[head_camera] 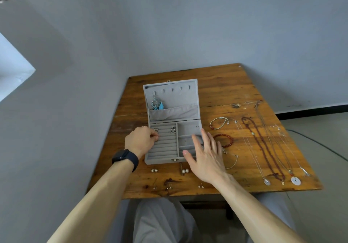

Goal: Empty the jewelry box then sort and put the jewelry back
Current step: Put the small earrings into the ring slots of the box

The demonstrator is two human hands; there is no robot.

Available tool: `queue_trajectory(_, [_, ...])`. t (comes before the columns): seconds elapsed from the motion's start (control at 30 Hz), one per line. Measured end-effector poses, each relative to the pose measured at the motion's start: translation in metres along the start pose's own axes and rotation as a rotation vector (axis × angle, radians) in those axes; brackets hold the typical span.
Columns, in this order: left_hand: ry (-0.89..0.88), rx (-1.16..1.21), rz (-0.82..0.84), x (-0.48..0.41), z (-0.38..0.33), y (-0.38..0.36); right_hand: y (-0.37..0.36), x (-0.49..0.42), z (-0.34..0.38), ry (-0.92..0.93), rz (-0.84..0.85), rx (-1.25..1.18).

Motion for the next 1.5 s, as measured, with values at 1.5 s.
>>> queue_trajectory(1.5, [-0.139,0.105,-0.186,0.087,0.027,0.023,0.032,0.032,0.012,0.044,-0.273,-0.042])
Point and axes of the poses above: each hand's wrist, its own x-axis away from the middle knuckle, its own y-axis out of the back of the hand, z = x × y, the point moved 8 cm from there along -x, towards the middle knuckle, and after that the axes turned 9 degrees about x, right-handed, at the moved point
